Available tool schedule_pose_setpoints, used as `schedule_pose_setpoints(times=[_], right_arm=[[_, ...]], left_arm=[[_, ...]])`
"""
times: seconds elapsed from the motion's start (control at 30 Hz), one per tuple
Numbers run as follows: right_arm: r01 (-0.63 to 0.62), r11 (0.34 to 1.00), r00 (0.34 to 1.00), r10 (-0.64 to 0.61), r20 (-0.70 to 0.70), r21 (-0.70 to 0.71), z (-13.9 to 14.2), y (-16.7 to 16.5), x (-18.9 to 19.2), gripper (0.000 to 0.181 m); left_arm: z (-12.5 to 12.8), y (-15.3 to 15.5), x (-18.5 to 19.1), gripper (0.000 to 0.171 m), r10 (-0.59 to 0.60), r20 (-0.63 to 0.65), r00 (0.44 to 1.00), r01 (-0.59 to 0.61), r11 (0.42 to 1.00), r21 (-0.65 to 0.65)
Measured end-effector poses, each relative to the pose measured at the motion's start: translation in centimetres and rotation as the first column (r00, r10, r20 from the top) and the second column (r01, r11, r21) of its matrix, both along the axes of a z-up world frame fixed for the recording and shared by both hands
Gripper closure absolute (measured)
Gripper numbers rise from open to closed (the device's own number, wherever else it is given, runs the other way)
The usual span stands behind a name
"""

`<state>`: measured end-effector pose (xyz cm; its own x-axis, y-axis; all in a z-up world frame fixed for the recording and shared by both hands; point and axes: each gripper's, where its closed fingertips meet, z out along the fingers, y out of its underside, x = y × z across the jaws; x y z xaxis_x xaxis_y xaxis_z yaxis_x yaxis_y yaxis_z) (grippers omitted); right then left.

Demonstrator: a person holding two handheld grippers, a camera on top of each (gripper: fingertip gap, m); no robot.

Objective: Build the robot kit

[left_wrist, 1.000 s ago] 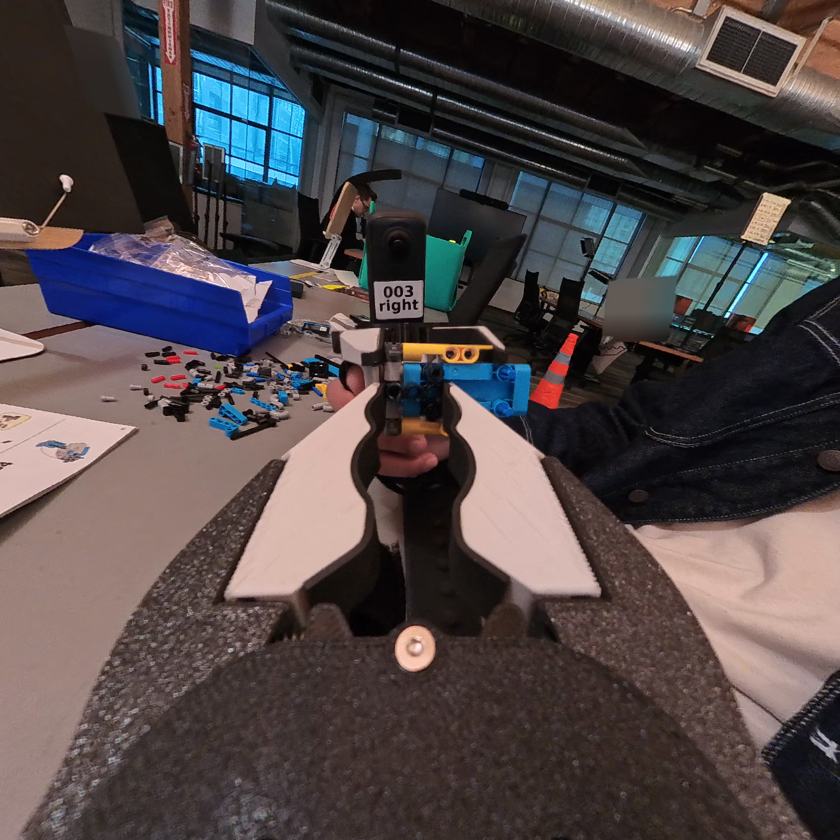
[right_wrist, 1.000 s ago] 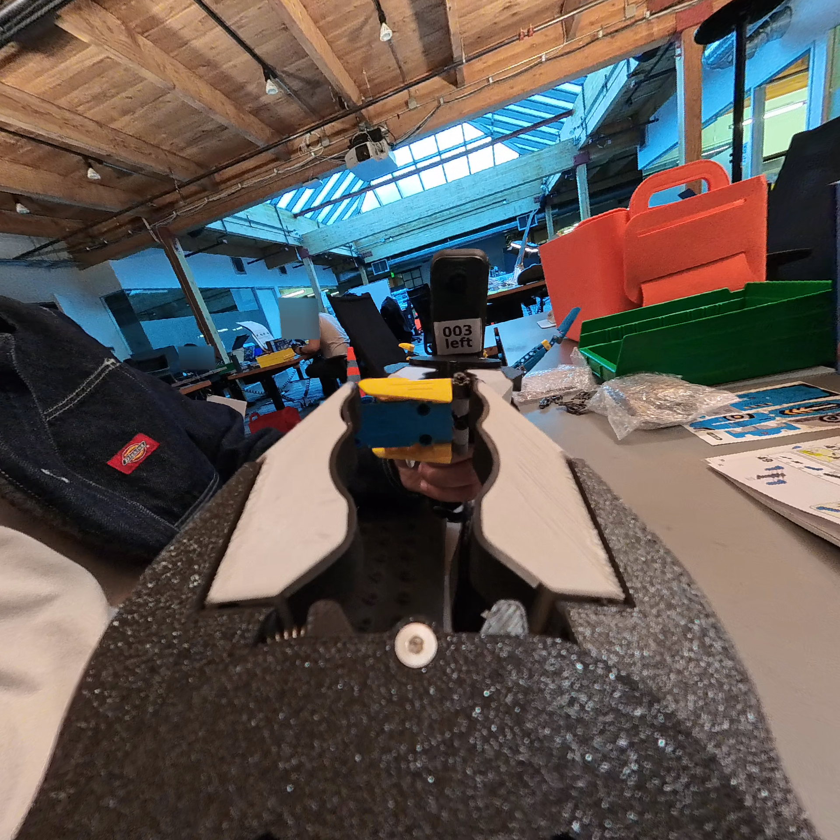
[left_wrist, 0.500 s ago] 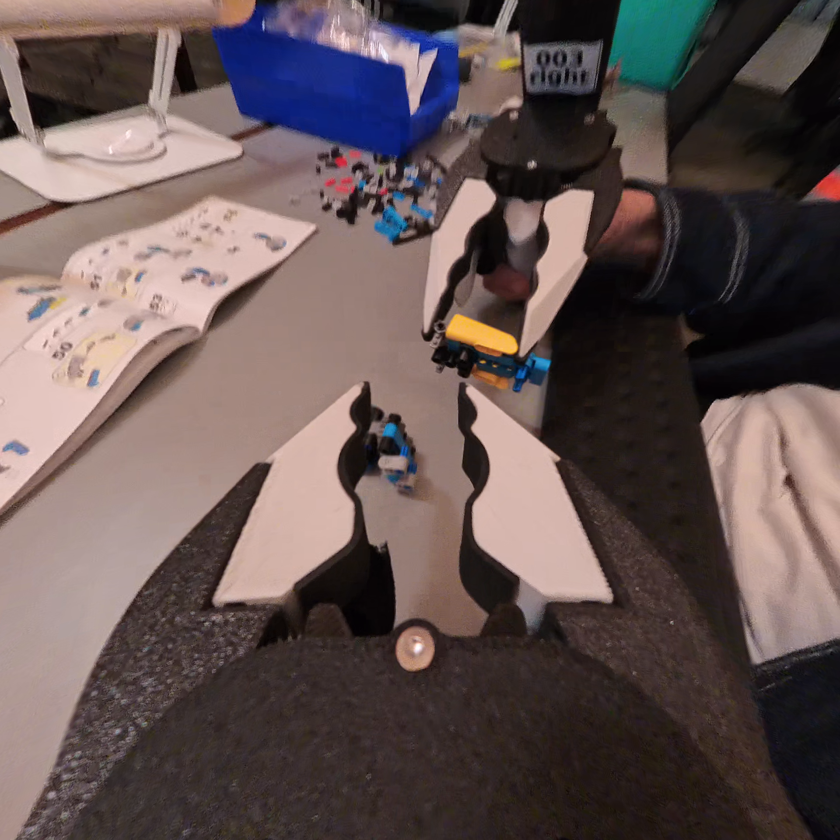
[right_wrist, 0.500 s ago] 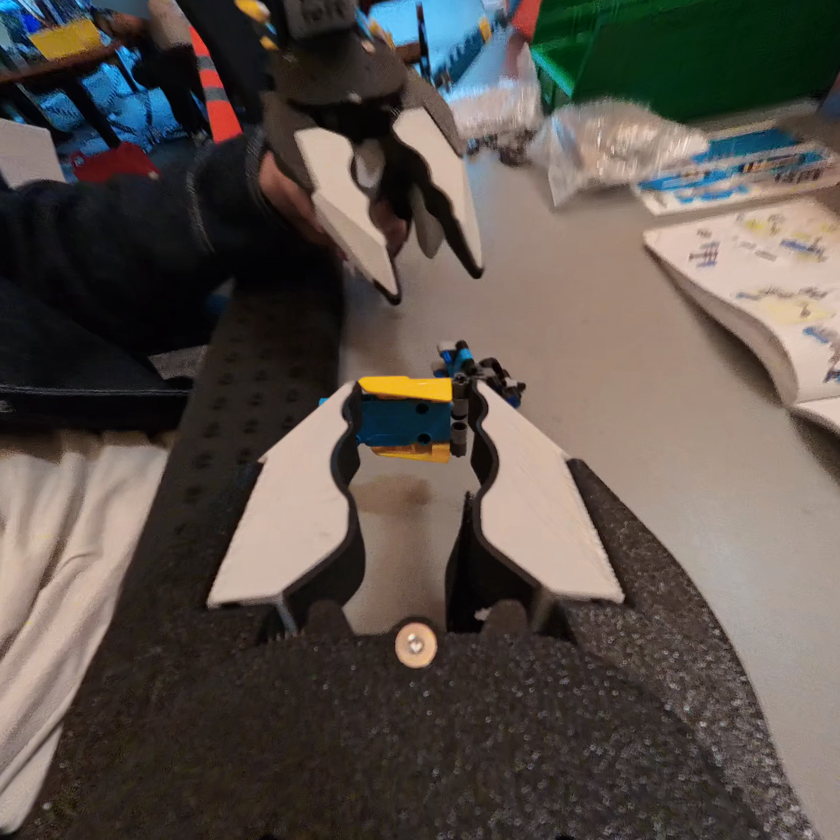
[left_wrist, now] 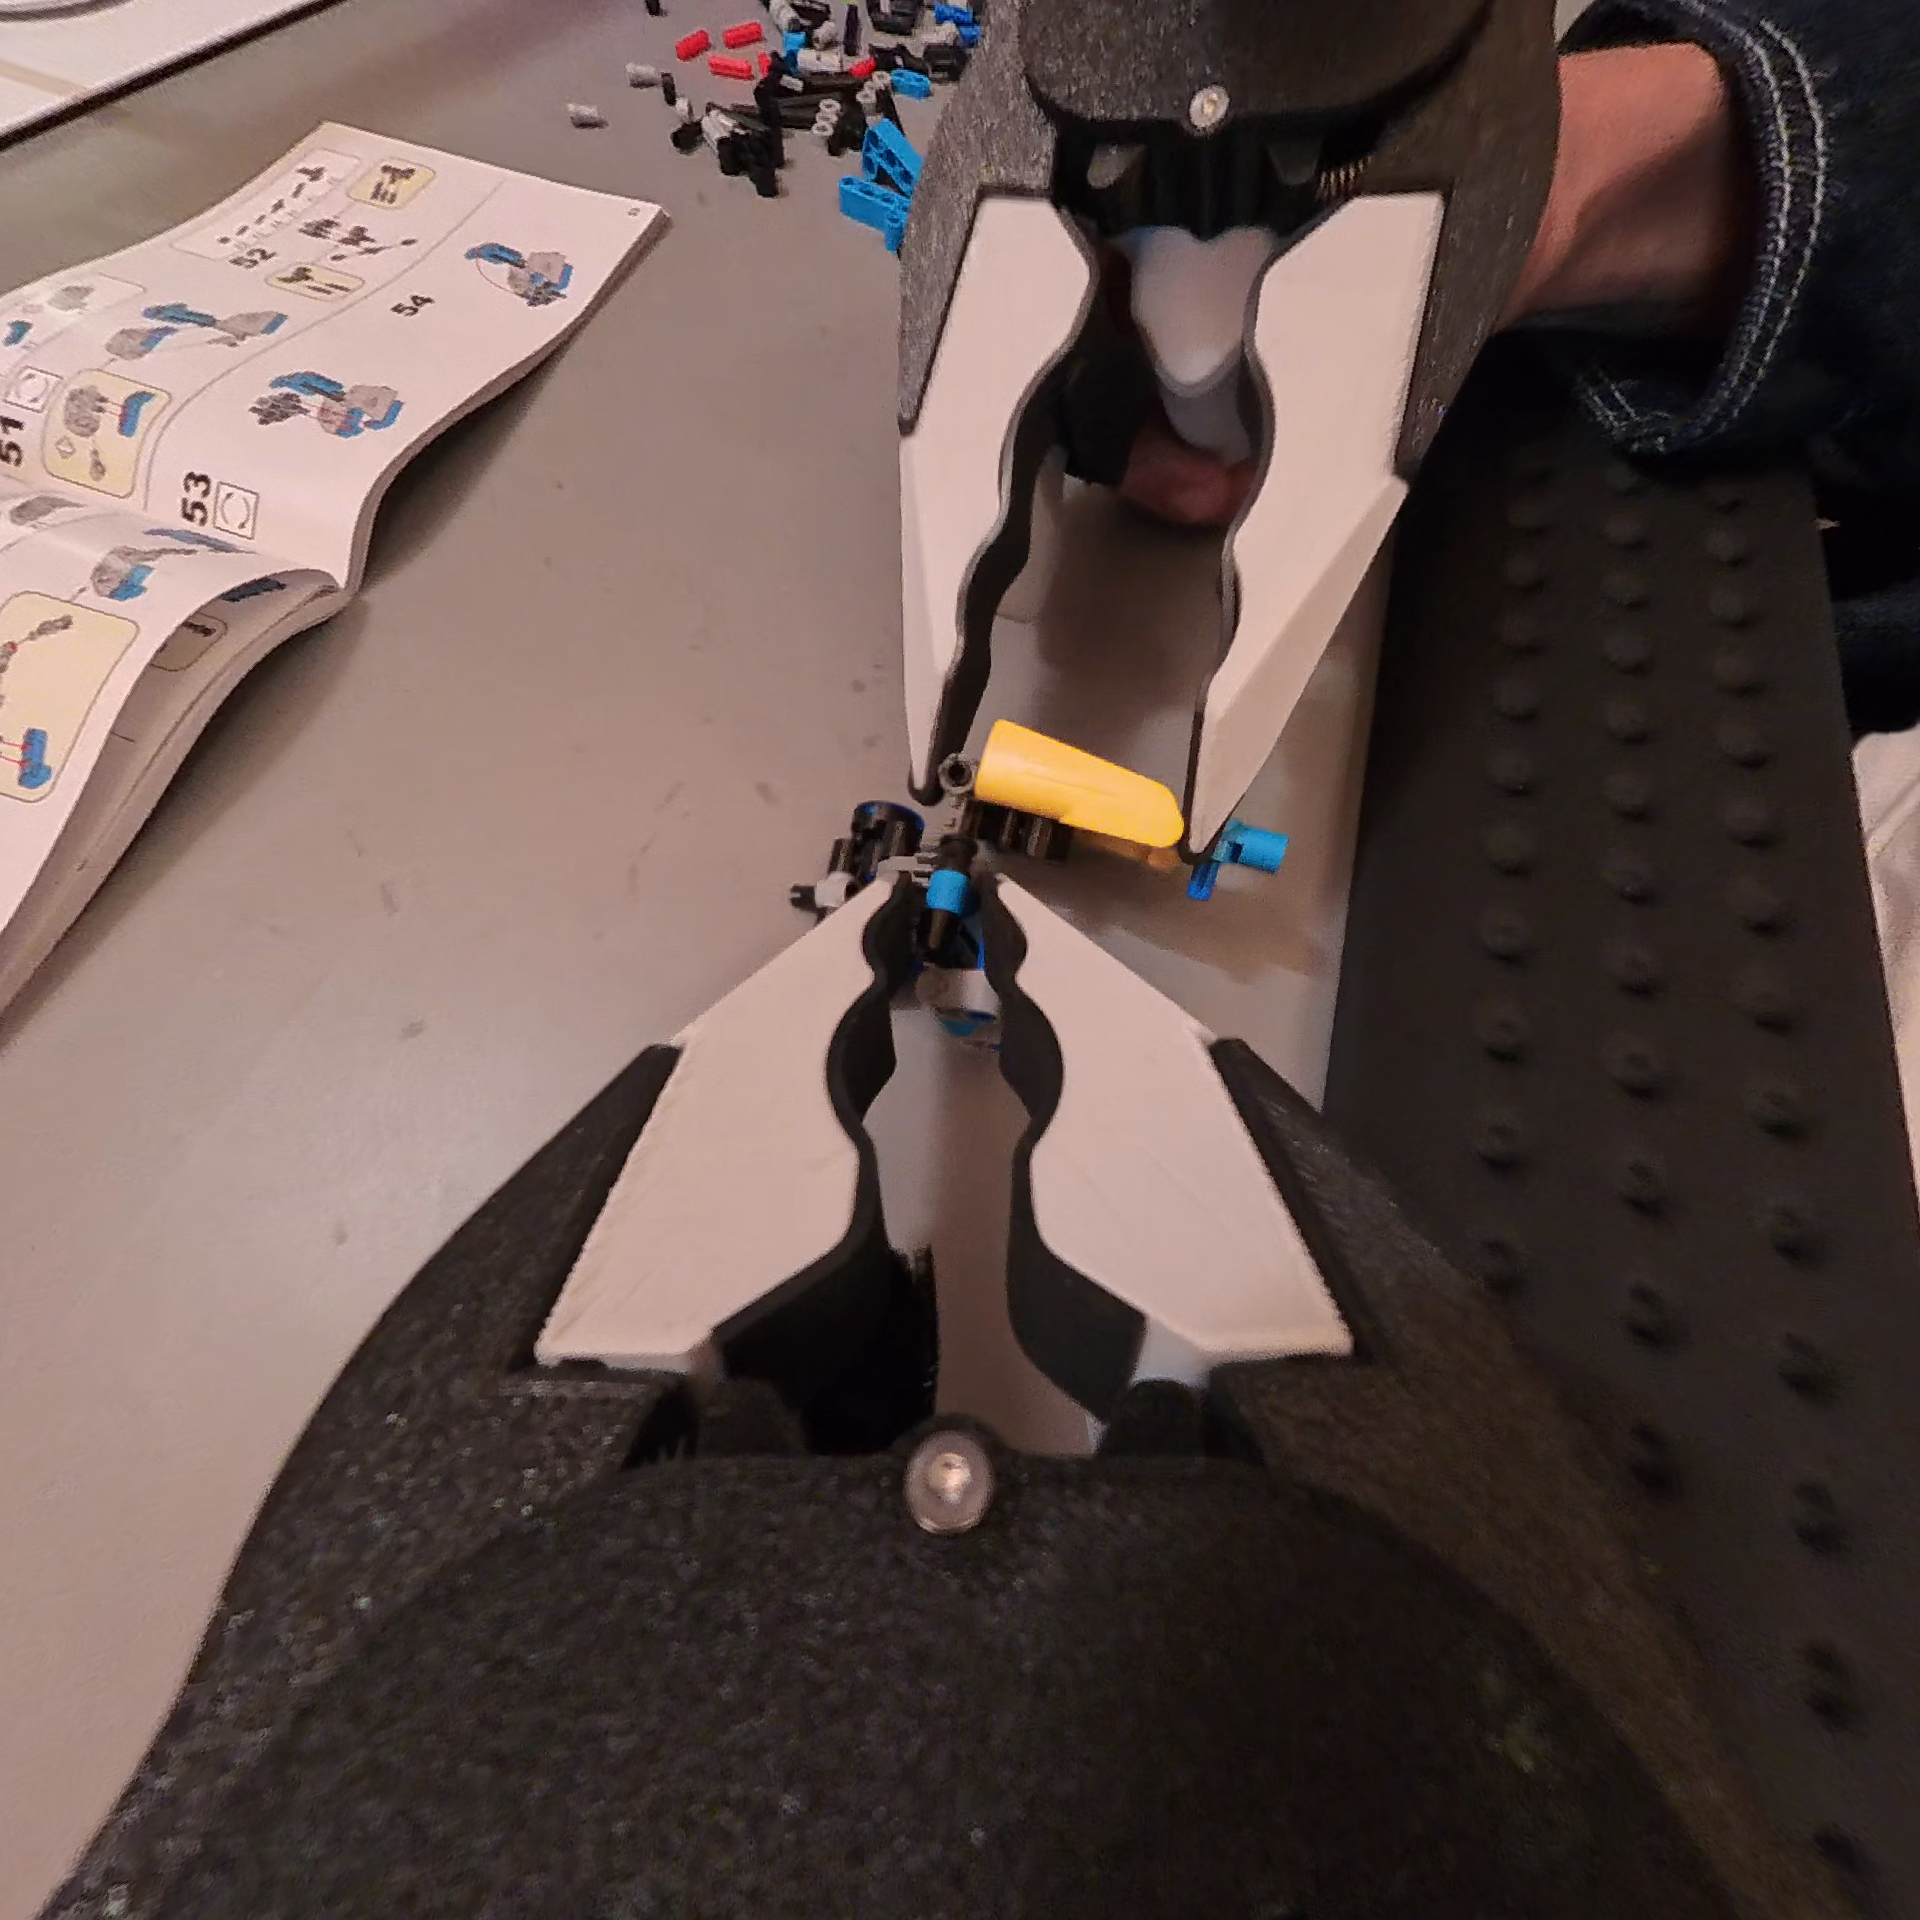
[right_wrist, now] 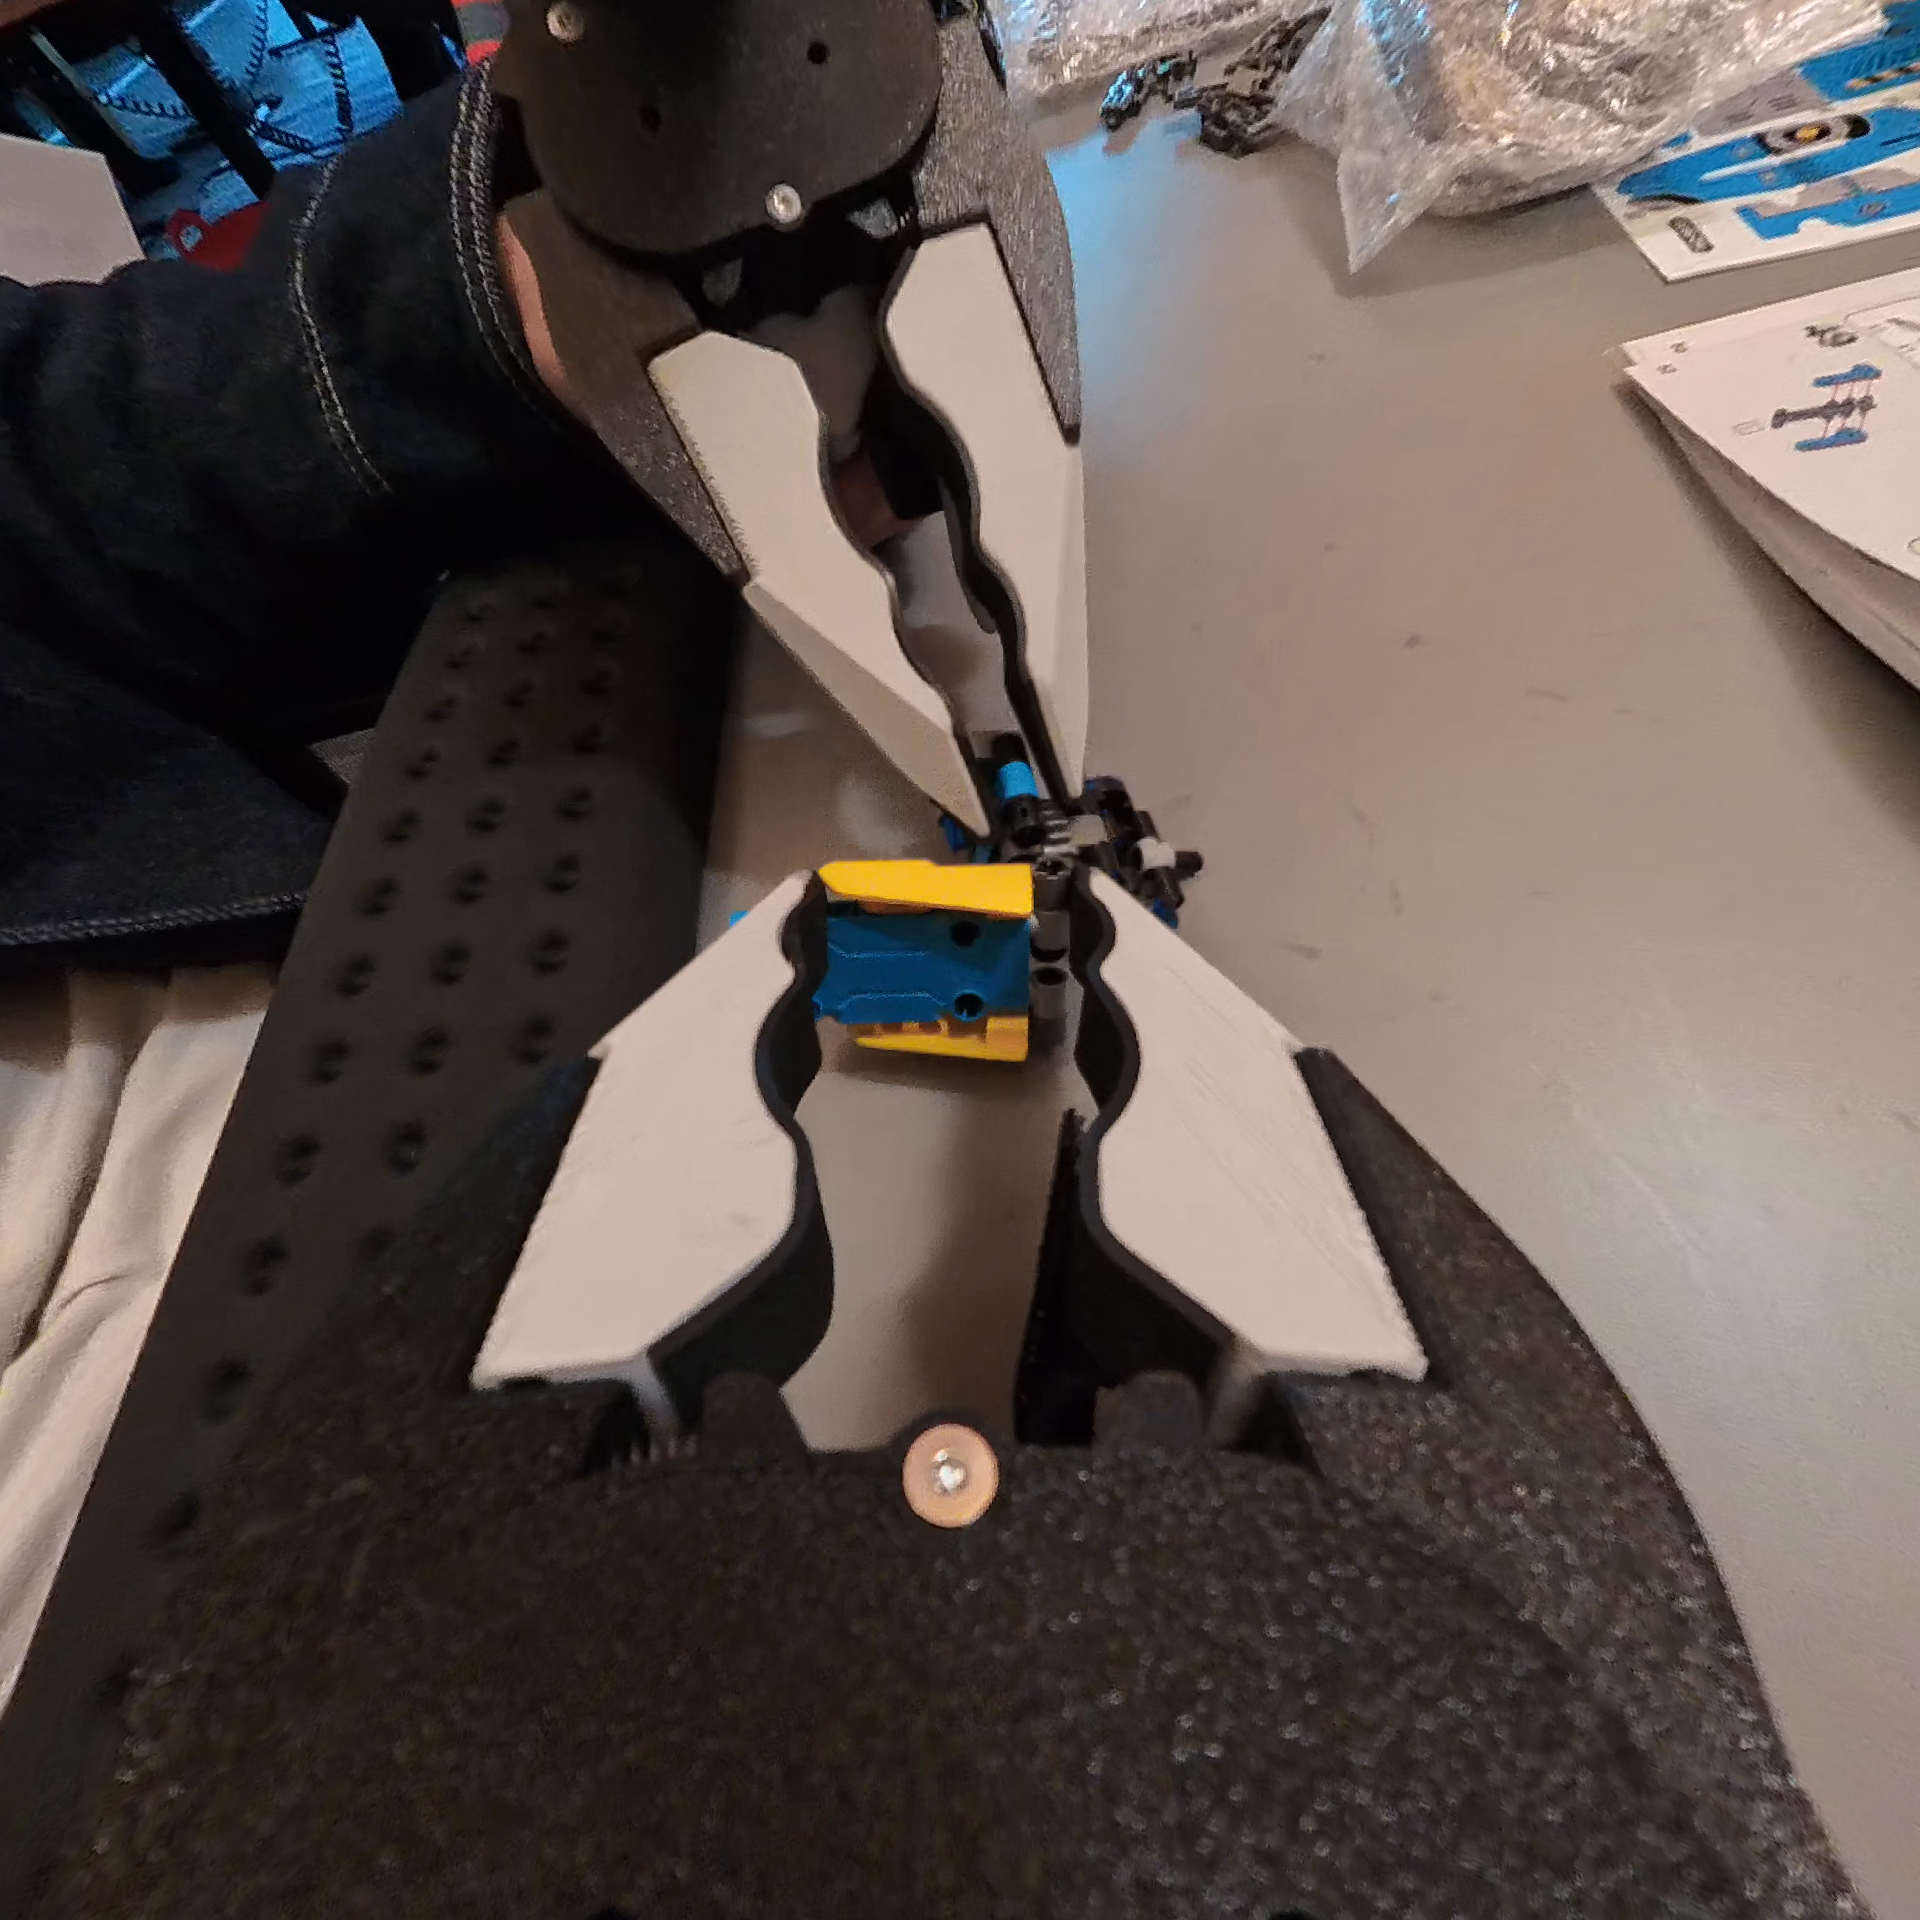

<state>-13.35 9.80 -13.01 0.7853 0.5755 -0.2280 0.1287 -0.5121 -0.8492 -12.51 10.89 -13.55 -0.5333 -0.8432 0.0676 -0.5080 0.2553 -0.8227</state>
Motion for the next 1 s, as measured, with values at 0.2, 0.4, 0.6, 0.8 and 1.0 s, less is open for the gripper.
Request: schedule_pose_setpoints(times=[0.2, 0.4, 0.6, 0.8, 1.0], right_arm=[[-0.031, 0.998, 0.998, 0.034, -0.058, 0.051, 1.4, 0.3, -0.7, 0.135], [-0.060, 0.995, 0.987, 0.047, -0.153, -0.085, 0.6, 0.6, -0.8, 0.135], [-0.034, 0.997, 0.991, 0.025, -0.133, -0.064, 0.4, 1.3, -1.2, 0.135], [-0.033, 0.998, 0.982, 0.022, -0.190, -0.054, 1.0, 1.3, -1.1, 0.135], [-0.011, 0.996, 0.987, -0.003, -0.162, -0.086, 0.4, 1.5, -0.8, 0.135]], left_arm=[[0.1, 0.1, -0.2, 0.160, 0.019, -0.057, 0.998, -0.027, 0.991, -0.129], [0.1, 1.4, -0.1, 0.160, 0.092, -0.099, 0.991, -0.111, 0.973, -0.200], [0.0, 1.6, -0.1, 0.160, 0.101, -0.099, 0.990, -0.119, 0.973, -0.198], [0.0, 1.6, -0.2, 0.160, 0.094, -0.114, 0.989, -0.118, 0.967, -0.224], [0.0, 1.6, -0.2, 0.160, 0.089, -0.126, 0.988, -0.117, 0.964, -0.241]])
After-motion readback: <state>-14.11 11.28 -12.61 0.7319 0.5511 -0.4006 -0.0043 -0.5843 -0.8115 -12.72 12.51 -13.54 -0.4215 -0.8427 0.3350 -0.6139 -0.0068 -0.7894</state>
